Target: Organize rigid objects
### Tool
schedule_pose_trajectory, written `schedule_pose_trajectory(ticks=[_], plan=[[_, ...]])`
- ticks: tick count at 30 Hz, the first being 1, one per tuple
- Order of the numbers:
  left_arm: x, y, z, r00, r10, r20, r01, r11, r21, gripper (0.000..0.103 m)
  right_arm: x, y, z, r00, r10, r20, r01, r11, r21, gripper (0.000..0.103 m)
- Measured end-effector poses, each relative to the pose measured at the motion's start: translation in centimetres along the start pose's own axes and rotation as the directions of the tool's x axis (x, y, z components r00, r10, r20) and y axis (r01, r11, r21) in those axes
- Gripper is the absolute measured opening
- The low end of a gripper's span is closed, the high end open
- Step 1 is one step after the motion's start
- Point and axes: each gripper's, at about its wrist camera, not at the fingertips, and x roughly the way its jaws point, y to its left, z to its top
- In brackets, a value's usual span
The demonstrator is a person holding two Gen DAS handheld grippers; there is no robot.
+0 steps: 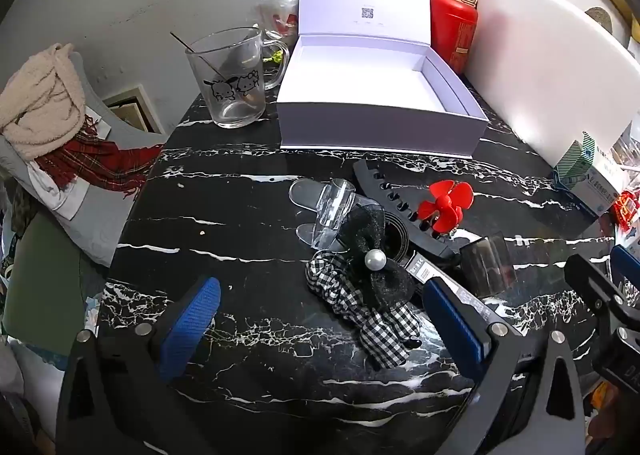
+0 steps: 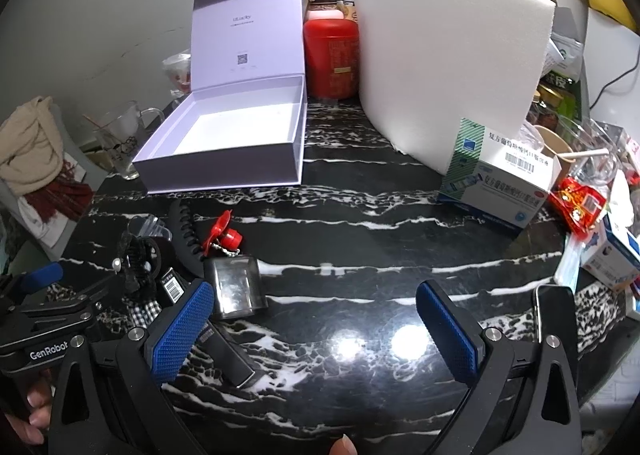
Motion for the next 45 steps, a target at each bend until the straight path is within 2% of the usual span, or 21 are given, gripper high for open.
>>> schedule_pose_trajectory(ticks=[29,37,45], plan=[[-0.02,-0.14,-0.01,1.000,-0.005,-0.008,0.005,1.000,-0.001,0.103,-0.18,0.06,-0.03,1.000,-0.005,-0.004,0.005,1.000,0.000,0.103],[-0.37,-0.26,-0.12,1.000,-0.012,0.014,0.012,1.000,0.004,0.103,-0.23,0.04,-0.06,1.000,-0.003,-0.006,0.003,1.000,-0.001,0.103],[-0.54,-0.10,-0.30,0.999,-0.031,-0.034,0.031,0.999,-0.013,0.103,-0.52,-0.01,-0.27,1.000,-0.004,0.000,0.004,1.000,-0.002,0.103]])
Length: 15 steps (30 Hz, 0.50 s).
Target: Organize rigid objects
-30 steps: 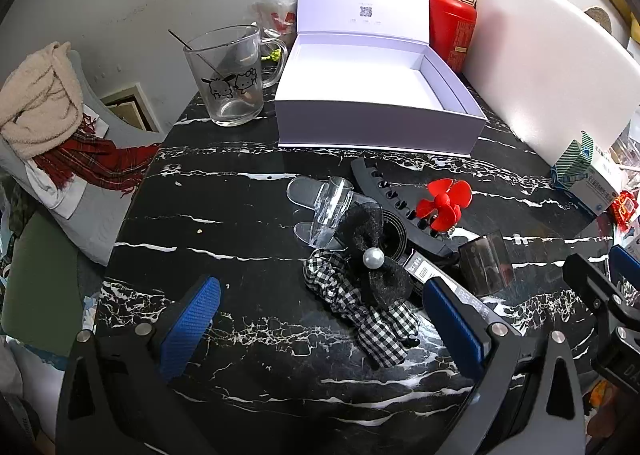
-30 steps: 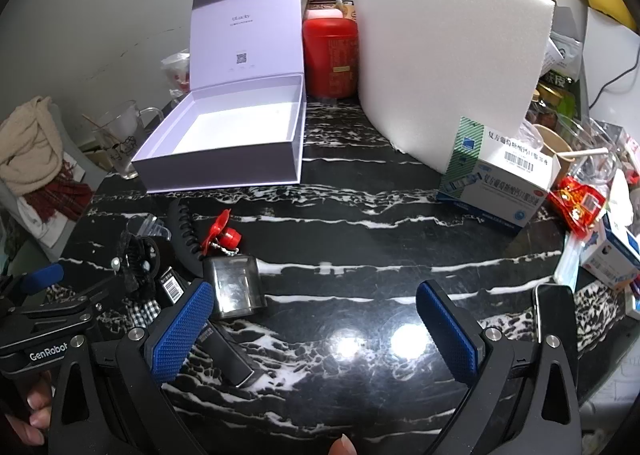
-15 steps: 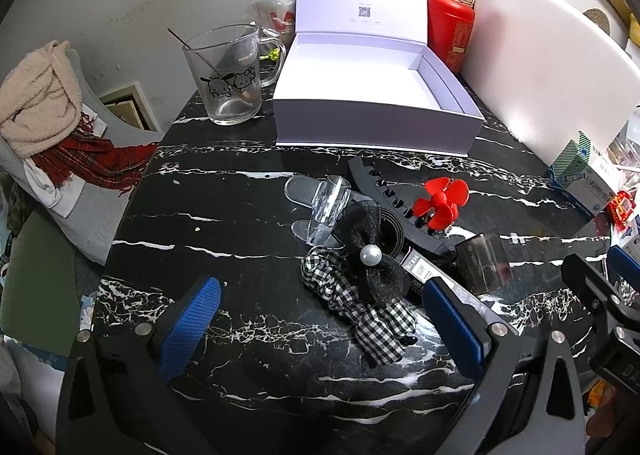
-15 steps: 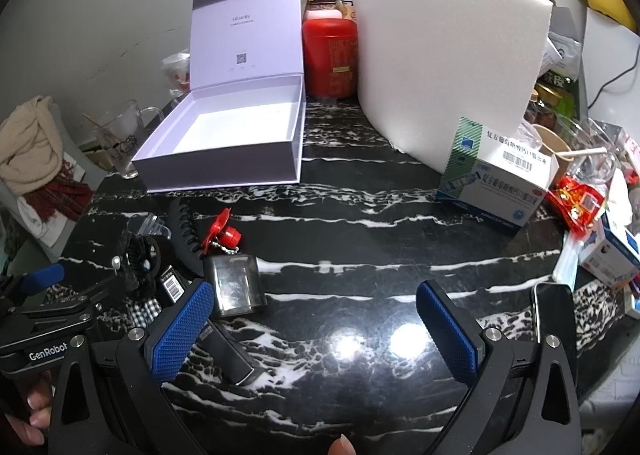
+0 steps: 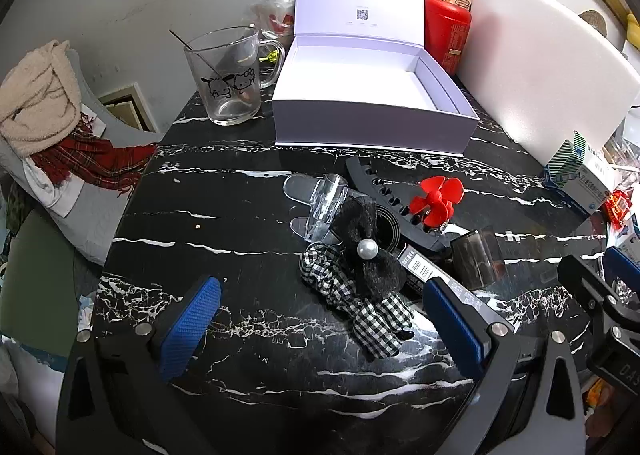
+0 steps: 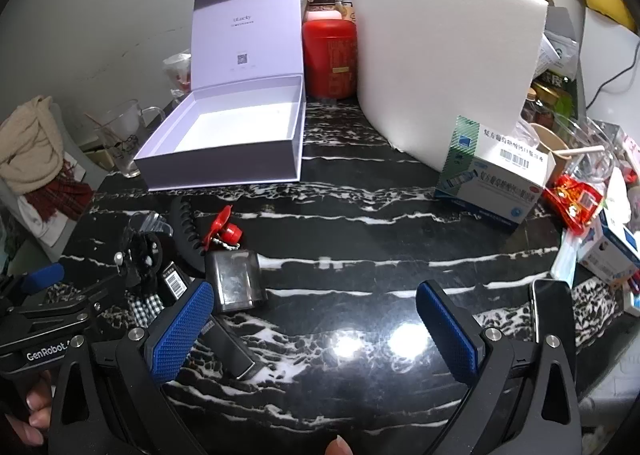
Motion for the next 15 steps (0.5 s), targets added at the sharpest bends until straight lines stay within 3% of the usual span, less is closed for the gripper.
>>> schedule_pose_trajectory(ticks=[6,15], plan=[[-0.02,0.03,-0.10,1.000,0.025,-0.009,-0.025,0.999,0.020,0.103,-0.32,0.15,-0.09,1.000,0.002,0.007,-0.002,1.000,-0.005,0.103],[0.36,0.41,-0.47,1.000,0.005,-0.021,-0.005,1.000,0.004,0.103,-0.07,0.23,-0.48,1.000,0.004,-0.002,-0.004,1.000,-0.011,0.103]])
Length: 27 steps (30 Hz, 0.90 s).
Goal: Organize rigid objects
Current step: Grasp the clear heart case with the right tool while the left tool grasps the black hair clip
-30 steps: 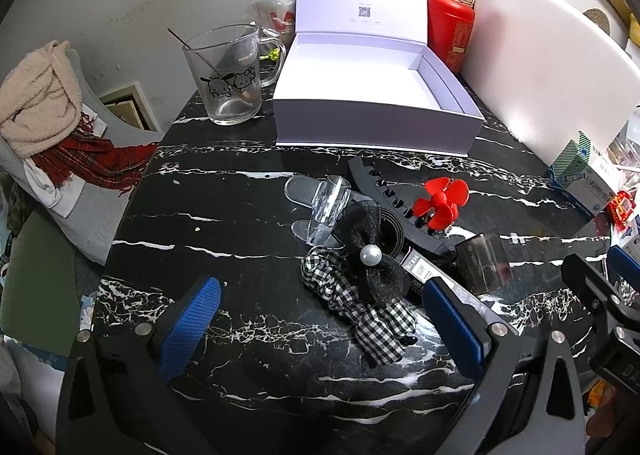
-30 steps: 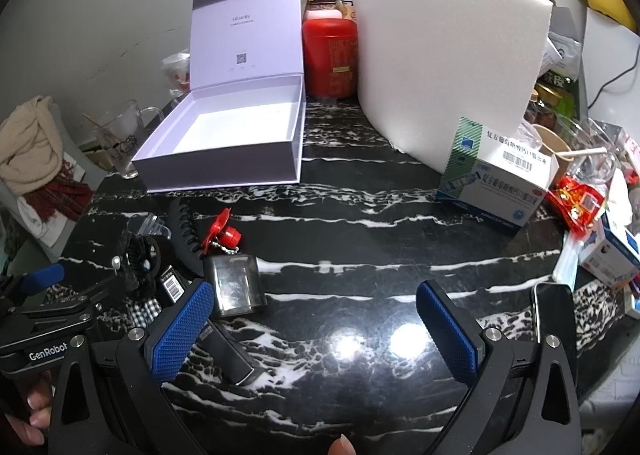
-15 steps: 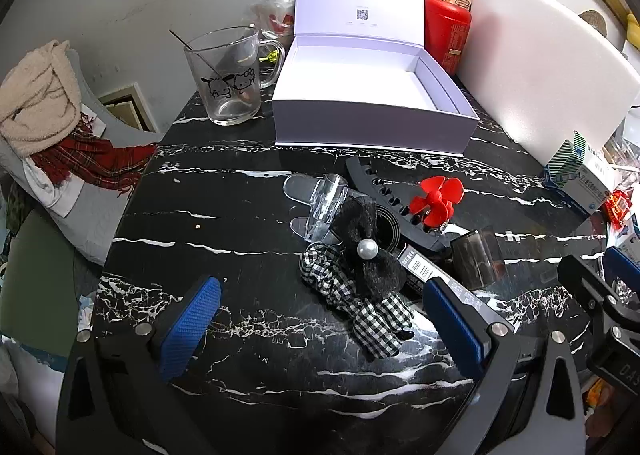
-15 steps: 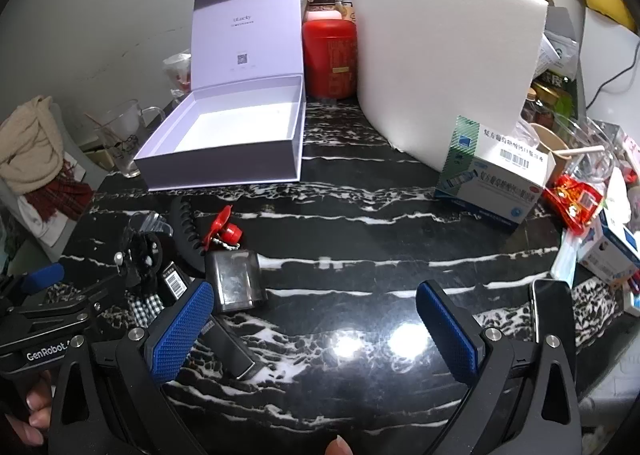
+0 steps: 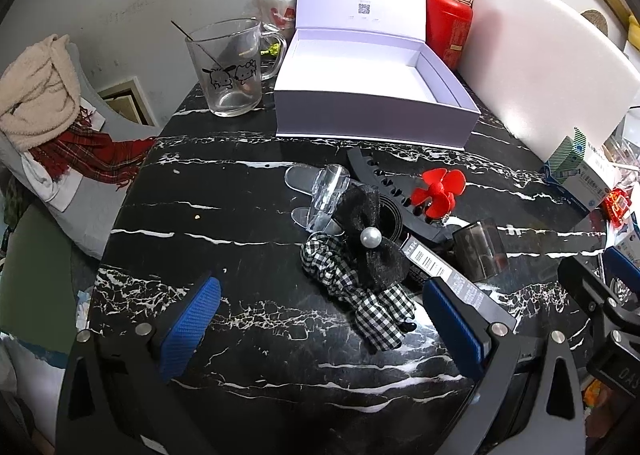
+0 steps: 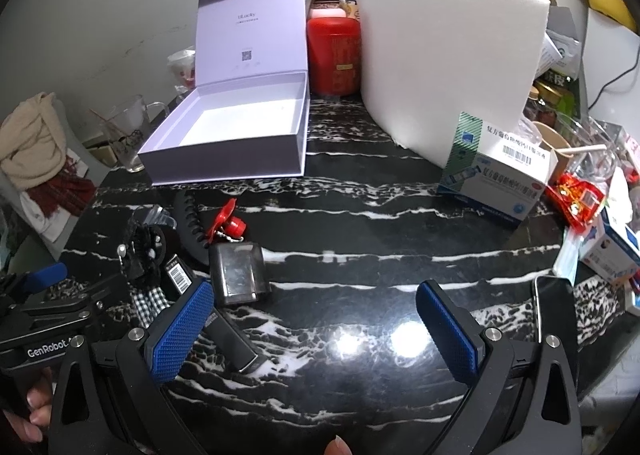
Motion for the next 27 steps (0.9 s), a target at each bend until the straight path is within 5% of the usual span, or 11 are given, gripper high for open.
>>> schedule_pose_trajectory(ticks=[13,27], plan=[[1.0,0.3,0.0,1.000,-0.020,-0.016,0.020,1.000,-0.009,0.103,1.4,0.1,-0.3,0.996,0.071,-0.046,-0.070,0.997,0.008,0.102],[2.0,1.2,0.8,1.000,-0.009,-0.027,0.009,1.000,-0.007,0.103,5.2,1.4,0.0,0.969,0.202,-0.141,-0.204,0.979,0.002,0.084]])
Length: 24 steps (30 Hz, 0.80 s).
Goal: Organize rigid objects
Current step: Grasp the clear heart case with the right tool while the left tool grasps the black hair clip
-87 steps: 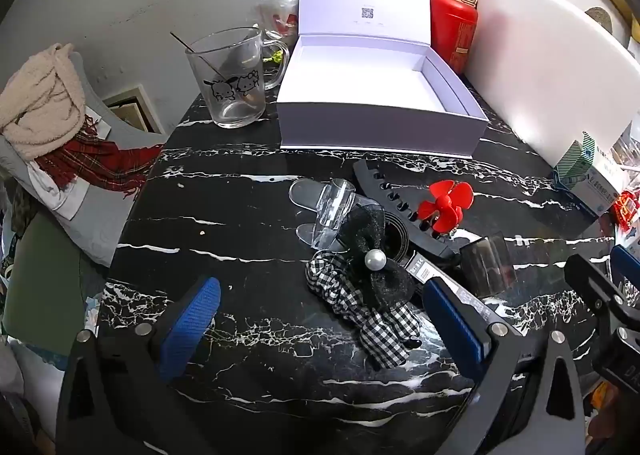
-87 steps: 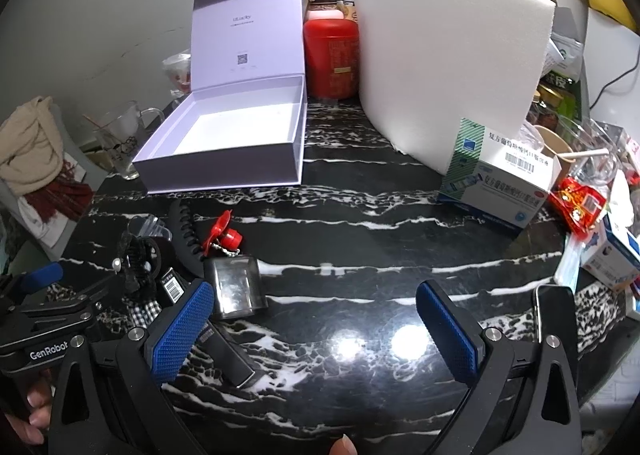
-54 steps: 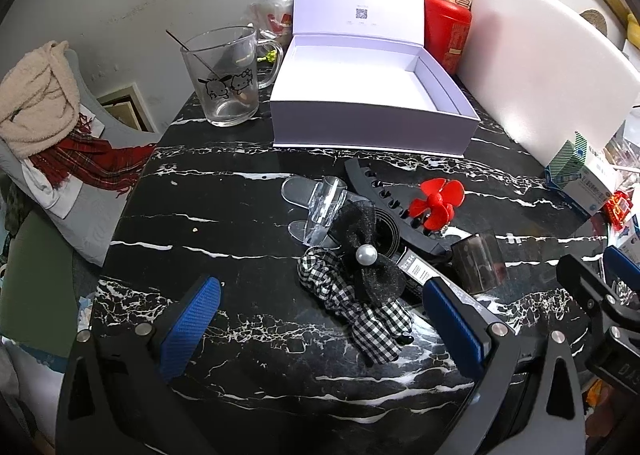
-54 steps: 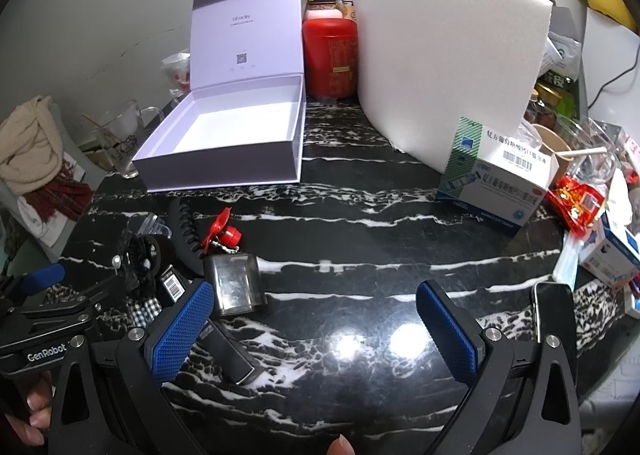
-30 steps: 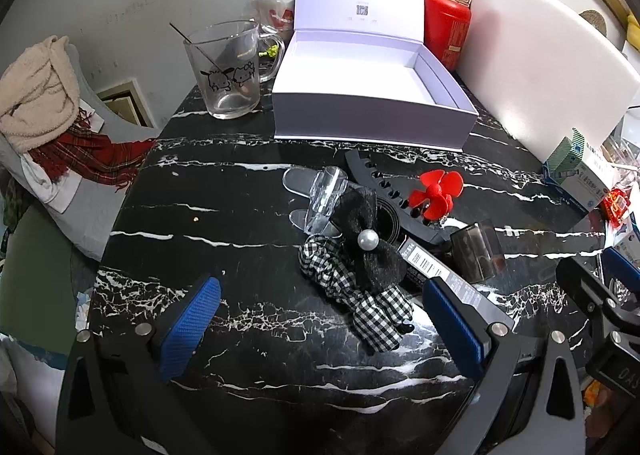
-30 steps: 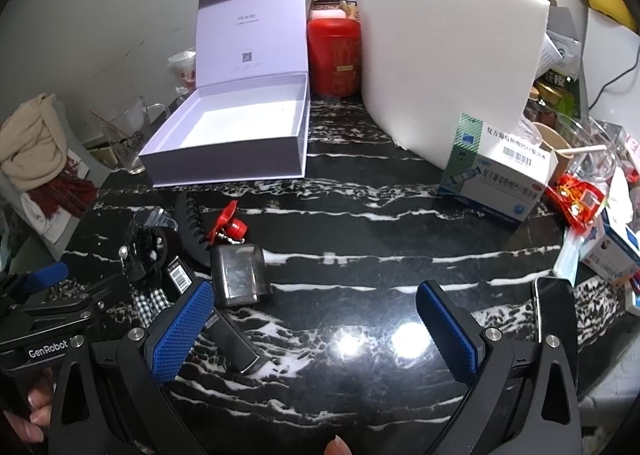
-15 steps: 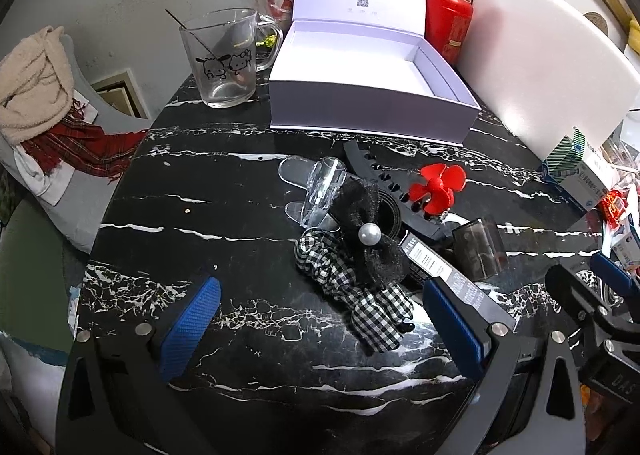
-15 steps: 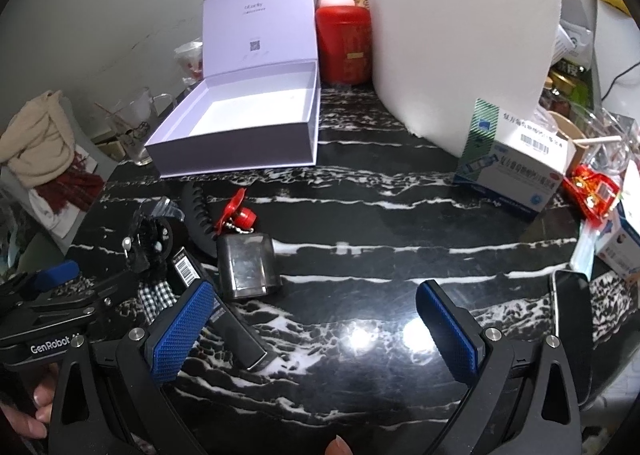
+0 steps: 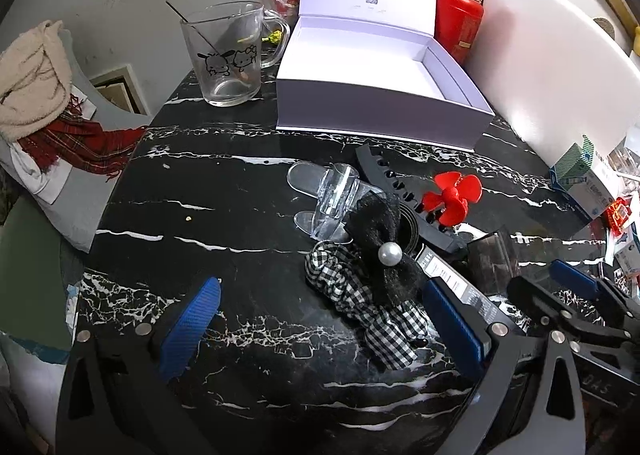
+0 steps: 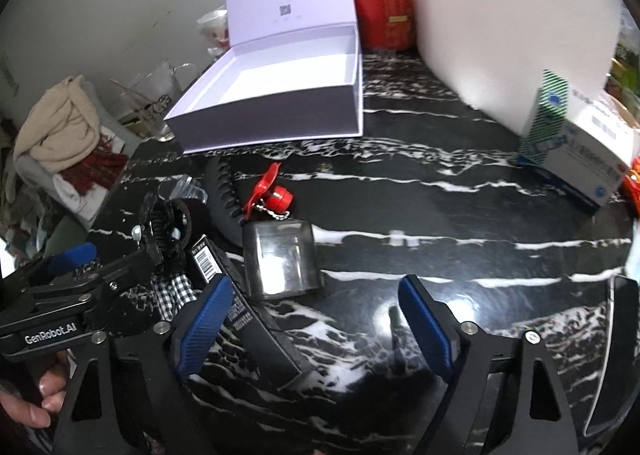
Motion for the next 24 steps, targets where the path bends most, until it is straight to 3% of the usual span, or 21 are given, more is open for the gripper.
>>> schedule_pose_trajectory(ticks=[13,16,20,22,24], plan=[[0.3,-0.2,1.0,0.999,-0.039,0.015,0.039,0.999,0.012,0.103,3.2,-0.3,0.7,0.989,0.122,-0.081,-0.121,0.993,0.014,0.062],[0.4,-0.6,1.3,0.999,-0.048,0.020,0.048,0.998,0.028,0.103,3.5,0.0,0.9,0.984,0.153,-0.090,-0.154,0.988,0.000,0.046],[0.6,-1.2,1.6,0.998,-0.060,0.031,0.058,0.997,0.056,0.102,3.6,0.3,1.0,0.983,0.157,-0.094,-0.159,0.987,-0.017,0.045],[0.9,-1.3,1.8,0.997,-0.071,0.026,0.070,0.996,0.055,0.096,3.6,0.2,0.9,0.983,0.161,-0.093,-0.163,0.986,-0.013,0.045],[1.3,-1.2,1.8,0.997,-0.082,0.014,0.081,0.996,0.048,0.082,3.6,0.1,0.9,0.983,0.160,-0.094,-0.161,0.987,-0.010,0.045]])
